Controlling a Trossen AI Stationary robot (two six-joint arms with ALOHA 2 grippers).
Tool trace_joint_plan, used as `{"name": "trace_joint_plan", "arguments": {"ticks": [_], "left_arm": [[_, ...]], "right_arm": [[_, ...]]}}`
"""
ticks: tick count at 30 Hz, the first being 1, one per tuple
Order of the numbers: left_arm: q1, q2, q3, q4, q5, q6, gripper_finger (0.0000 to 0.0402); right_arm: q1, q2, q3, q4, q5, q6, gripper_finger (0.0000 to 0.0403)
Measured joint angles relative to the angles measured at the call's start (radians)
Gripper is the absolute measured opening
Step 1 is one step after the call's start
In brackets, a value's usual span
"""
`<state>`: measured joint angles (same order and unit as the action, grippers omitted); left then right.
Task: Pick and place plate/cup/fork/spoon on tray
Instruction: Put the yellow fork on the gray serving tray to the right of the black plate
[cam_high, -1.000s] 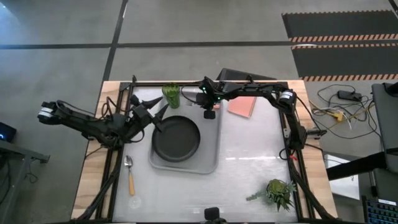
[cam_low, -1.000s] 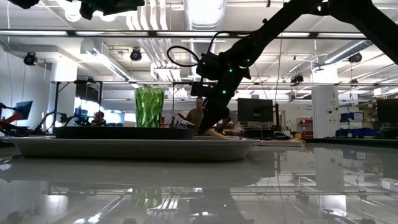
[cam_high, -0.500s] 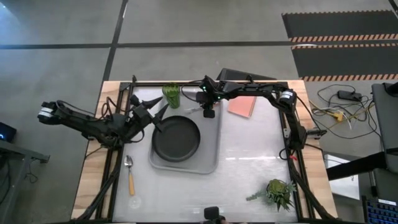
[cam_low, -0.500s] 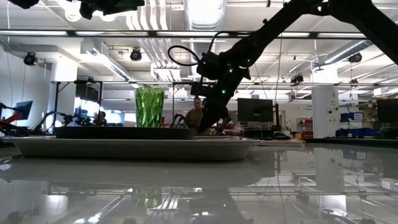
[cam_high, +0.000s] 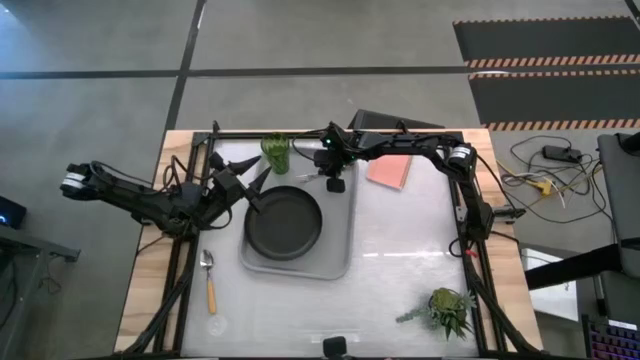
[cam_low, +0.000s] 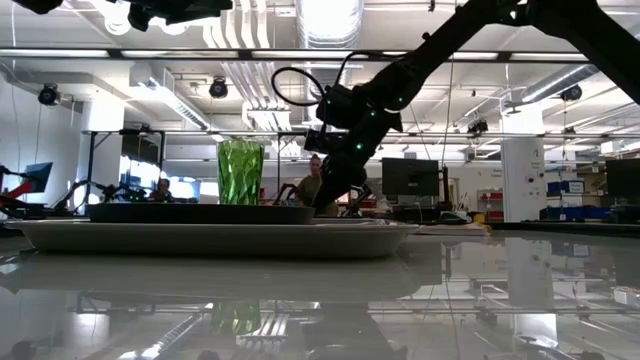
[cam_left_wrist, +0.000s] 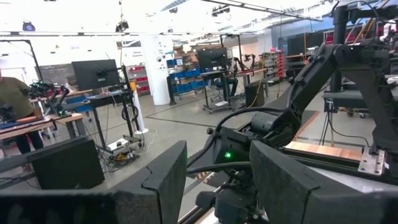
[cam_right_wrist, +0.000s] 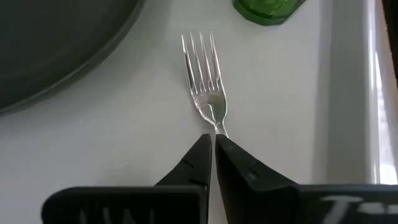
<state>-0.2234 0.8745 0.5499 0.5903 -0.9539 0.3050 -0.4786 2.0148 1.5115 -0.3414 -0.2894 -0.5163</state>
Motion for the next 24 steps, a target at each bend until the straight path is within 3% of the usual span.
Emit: {"name": "trace_joint_plan", "arguments": {"ticks": [24], "left_arm": [[0.000, 0.000, 0.000, -0.001, 0.000, 0.000, 0.0160]], "right_arm": [[-0.015, 0.000, -0.137, 0.262, 0.006, 0.082, 0.0008]]}}
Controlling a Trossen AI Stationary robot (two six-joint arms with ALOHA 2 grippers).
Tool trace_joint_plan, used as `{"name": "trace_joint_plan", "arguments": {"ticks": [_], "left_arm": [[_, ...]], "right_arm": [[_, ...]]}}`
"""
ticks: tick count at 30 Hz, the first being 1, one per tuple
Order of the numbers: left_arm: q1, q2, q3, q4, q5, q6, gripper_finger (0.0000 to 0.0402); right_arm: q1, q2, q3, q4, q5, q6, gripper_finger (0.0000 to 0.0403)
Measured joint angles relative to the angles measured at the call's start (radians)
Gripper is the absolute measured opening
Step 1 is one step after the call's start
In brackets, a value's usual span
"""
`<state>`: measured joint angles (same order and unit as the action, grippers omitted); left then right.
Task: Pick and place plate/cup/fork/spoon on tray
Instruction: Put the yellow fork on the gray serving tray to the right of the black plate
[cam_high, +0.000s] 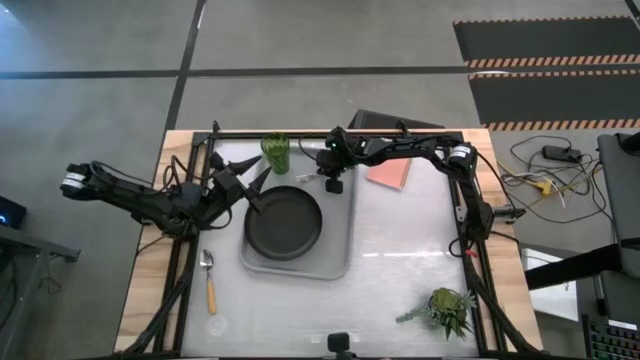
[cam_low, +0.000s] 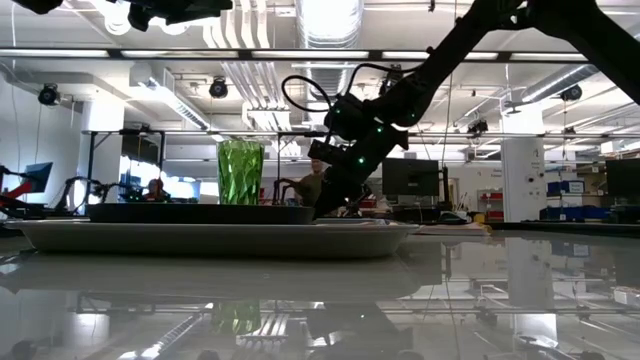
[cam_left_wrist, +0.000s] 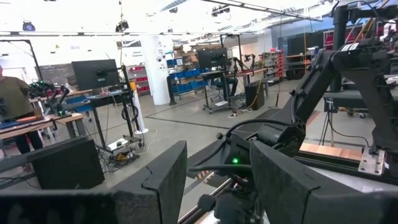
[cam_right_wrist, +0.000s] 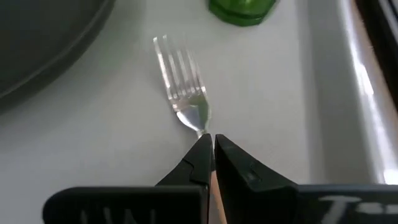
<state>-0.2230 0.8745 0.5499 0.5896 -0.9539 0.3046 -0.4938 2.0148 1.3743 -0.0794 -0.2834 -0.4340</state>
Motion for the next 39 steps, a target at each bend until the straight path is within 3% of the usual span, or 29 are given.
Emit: {"name": "trace_joint_plan", "arguments": {"ticks": [4, 8, 39], "left_arm": [[0.000, 0.000, 0.000, 0.000, 0.000, 0.000, 0.0160], [0.000, 0.000, 0.000, 0.000, 0.000, 0.000, 0.0160], [0.000, 0.000, 0.000, 0.000, 0.000, -0.001, 0.0160]], "right_arm": [[-0.004, 0.000, 0.000, 0.009, 0.015, 0.008, 0.0008], [-0.005, 0.000, -0.002, 0.004, -0.082, 0.007, 0.0008], [-0.015, 0.041, -0.119, 0.237, -0.082, 0.044, 0.0008]]}}
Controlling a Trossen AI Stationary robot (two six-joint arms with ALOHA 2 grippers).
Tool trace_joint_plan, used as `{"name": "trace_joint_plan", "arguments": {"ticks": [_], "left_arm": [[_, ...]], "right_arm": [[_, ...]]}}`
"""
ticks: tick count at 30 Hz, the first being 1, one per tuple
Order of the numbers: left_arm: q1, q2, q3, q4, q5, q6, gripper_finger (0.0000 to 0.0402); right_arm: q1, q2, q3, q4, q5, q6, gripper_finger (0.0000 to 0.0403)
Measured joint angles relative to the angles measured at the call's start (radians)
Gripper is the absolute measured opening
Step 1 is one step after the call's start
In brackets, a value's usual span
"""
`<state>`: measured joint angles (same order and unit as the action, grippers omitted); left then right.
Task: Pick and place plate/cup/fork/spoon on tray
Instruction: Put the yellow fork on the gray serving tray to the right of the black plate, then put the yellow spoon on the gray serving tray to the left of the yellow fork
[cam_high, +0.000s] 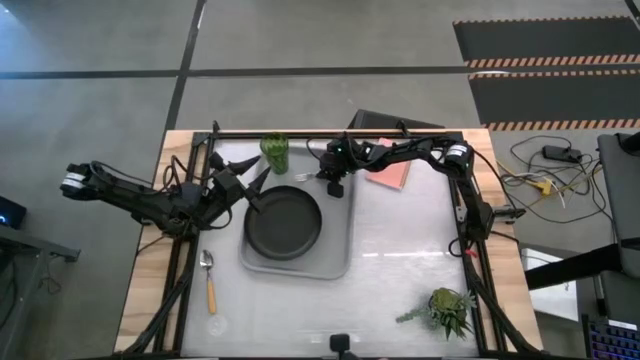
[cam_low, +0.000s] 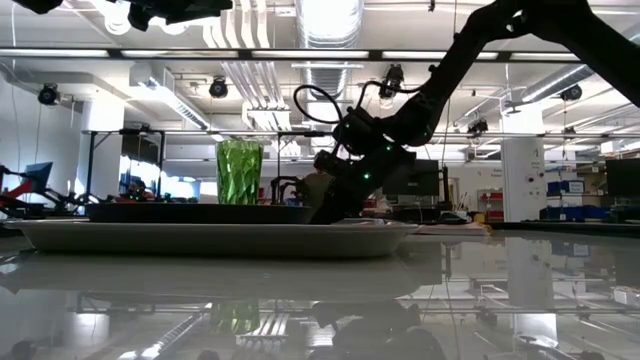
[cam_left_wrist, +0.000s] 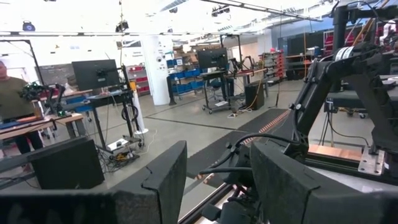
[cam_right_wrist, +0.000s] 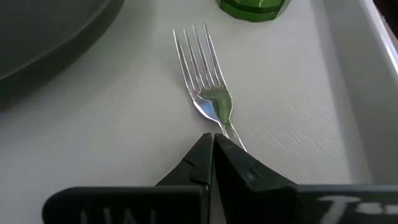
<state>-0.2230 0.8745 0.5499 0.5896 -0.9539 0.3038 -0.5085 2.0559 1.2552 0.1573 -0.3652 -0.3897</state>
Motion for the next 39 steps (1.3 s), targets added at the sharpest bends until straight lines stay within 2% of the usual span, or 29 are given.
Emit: {"name": "trace_joint_plan", "arguments": {"ticks": [7, 13, 21, 27, 32, 36, 39], "left_arm": [[0.000, 0.000, 0.000, 0.000, 0.000, 0.000, 0.0160], [0.000, 0.000, 0.000, 0.000, 0.000, -0.001, 0.0160], [0.000, 0.000, 0.000, 0.000, 0.000, -0.001, 0.0160], [-0.001, 0.000, 0.000, -0.010, 0.000, -0.026, 0.0160], [-0.016, 0.000, 0.000, -0.145, -0.001, -0.218, 0.0160], [-0.077, 0.003, 0.001, -0.355, 0.016, -0.509, 0.0160], [-0.141, 0.002, 0.021, -0.503, 0.069, -0.742, 0.0160]], "right_arm": [[-0.002, -0.004, 0.014, 0.000, 0.030, 0.039, 0.0008], [-0.006, -0.004, 0.060, -0.017, 0.183, 0.096, 0.0008], [-0.008, -0.028, 0.114, -0.110, 0.176, 0.106, 0.0008], [0.020, -0.158, 0.108, -0.253, 0.175, 0.122, 0.0008], [0.074, -0.329, 0.052, -0.318, 0.176, 0.141, 0.0008], [0.138, -0.479, -0.025, -0.319, 0.180, 0.143, 0.0008], [0.188, -0.579, -0.088, -0.304, 0.182, 0.139, 0.0008]]}}
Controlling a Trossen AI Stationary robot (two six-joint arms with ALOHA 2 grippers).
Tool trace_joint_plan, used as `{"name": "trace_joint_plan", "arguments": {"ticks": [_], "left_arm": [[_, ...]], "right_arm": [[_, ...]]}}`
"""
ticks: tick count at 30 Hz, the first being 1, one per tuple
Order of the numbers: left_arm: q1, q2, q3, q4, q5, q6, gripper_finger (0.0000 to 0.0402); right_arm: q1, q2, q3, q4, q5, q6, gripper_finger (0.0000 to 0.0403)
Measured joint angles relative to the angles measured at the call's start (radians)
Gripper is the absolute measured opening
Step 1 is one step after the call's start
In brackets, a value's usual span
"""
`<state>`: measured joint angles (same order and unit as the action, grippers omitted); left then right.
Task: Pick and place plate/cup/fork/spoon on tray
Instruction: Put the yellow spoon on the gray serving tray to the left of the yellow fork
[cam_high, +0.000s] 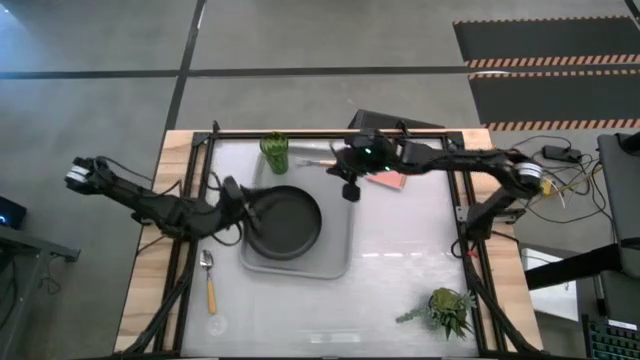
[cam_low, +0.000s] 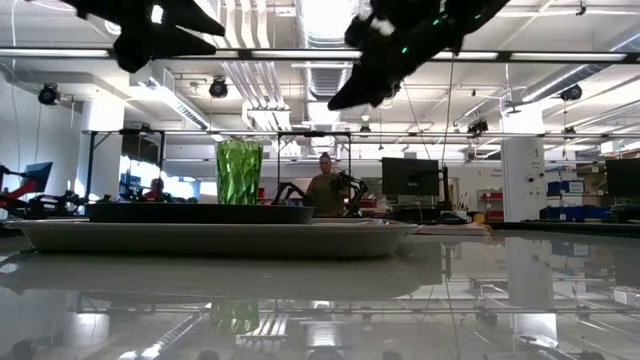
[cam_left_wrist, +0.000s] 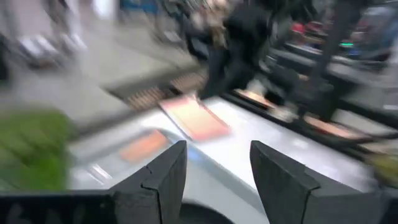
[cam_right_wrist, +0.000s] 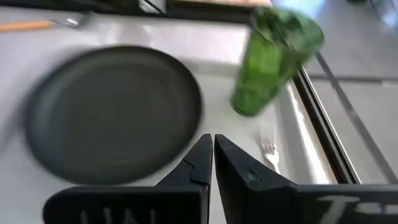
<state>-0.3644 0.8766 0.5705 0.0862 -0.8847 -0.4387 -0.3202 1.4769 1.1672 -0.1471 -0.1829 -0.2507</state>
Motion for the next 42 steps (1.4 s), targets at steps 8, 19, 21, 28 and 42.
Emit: {"name": "trace_joint_plan", "arguments": {"ticks": [8, 19, 21, 28, 42], "left_arm": [[-0.118, 0.064, 0.121, -0.421, 0.348, -0.683, 0.0160], [-0.203, 0.432, 0.266, -0.774, 1.044, -1.311, 0.0160], [-0.229, 0.490, 0.305, -0.798, 1.144, -1.341, 0.0160], [-0.339, 0.579, 0.346, -0.893, 1.192, -1.431, 0.0160], [-0.446, 0.548, 0.155, -0.928, 1.114, -1.752, 0.0160]], "right_arm": [[0.101, -0.199, -0.203, 0.158, 0.001, 0.016, 0.0008], [0.142, -0.278, -0.340, 0.324, 0.002, 0.006, 0.0009], [0.141, -0.271, -0.340, 0.326, 0.002, -0.001, 0.0009], [0.141, -0.264, -0.340, 0.325, 0.002, -0.018, 0.0009], [0.141, -0.264, -0.357, 0.317, 0.001, -0.021, 0.0009]]}}
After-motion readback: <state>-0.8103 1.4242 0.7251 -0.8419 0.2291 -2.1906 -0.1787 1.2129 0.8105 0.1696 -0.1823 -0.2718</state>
